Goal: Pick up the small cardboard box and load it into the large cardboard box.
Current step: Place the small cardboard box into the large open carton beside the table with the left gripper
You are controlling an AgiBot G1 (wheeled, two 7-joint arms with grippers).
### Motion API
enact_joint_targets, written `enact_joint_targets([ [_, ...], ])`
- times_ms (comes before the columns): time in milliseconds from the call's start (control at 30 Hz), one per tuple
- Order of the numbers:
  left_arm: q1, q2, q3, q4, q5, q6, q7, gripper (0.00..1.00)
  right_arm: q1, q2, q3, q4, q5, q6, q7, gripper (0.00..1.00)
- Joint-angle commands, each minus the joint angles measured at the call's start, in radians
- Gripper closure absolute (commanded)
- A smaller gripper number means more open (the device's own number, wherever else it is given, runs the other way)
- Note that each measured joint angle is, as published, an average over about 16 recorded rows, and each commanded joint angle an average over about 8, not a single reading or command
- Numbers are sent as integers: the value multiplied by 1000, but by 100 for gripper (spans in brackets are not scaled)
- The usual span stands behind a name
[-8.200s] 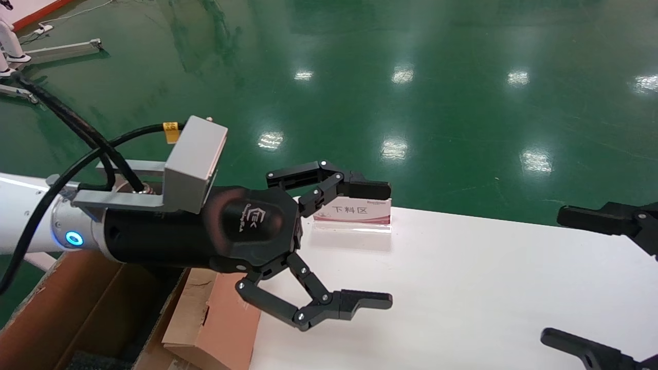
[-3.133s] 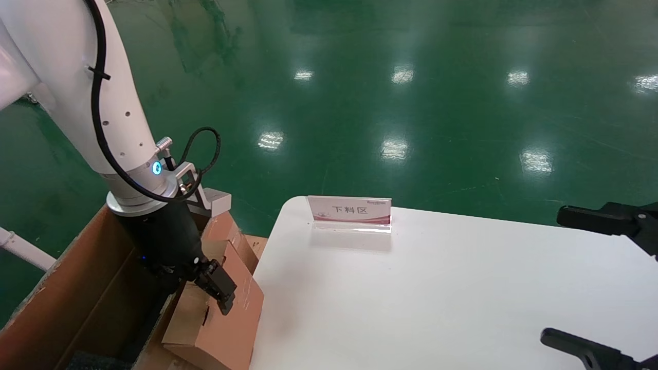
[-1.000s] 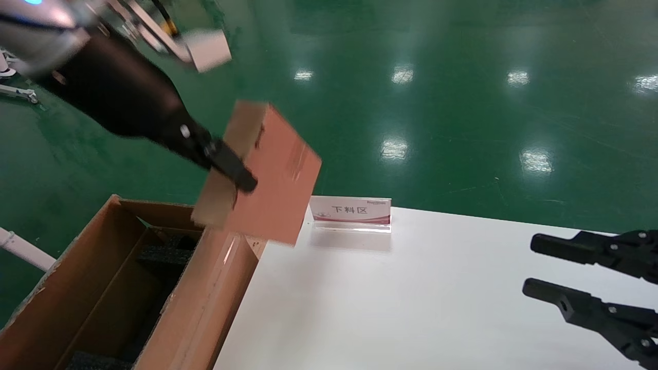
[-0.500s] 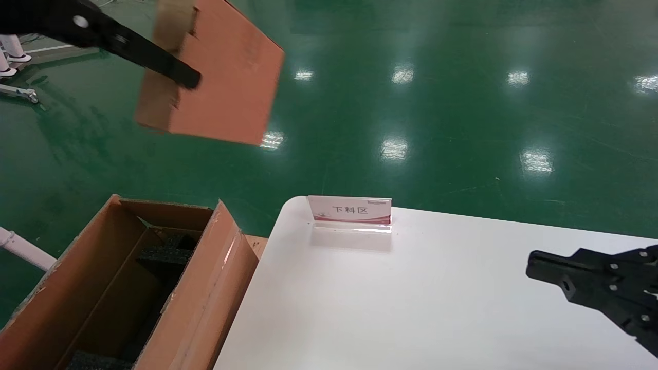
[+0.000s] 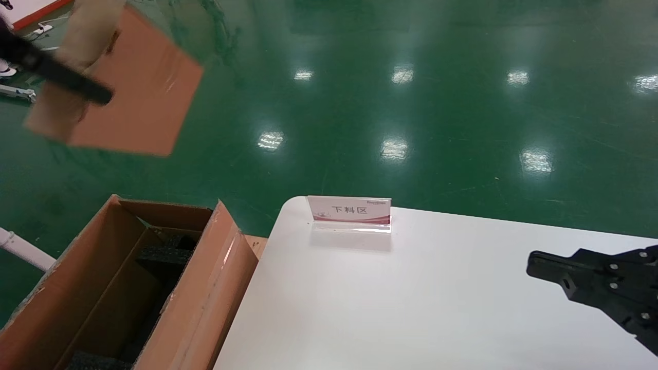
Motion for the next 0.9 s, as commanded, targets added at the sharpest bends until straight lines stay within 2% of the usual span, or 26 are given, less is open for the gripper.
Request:
enact_joint_targets([
  [33,-58,26,121,7,-35,0,12,100,0,0,0,0,0,0,0,0],
  [200,-117,68,330,42,-122,0,38,100,0,0,0,0,0,0,0,0],
  [500,-155,96,587,63,-254,0,62,100,0,0,0,0,0,0,0,0],
  [667,-162,89,663,80,-300,0,80,100,0,0,0,0,0,0,0,0],
  [900,-146,64,712,107,-329,0,100,100,0,0,0,0,0,0,0,0],
])
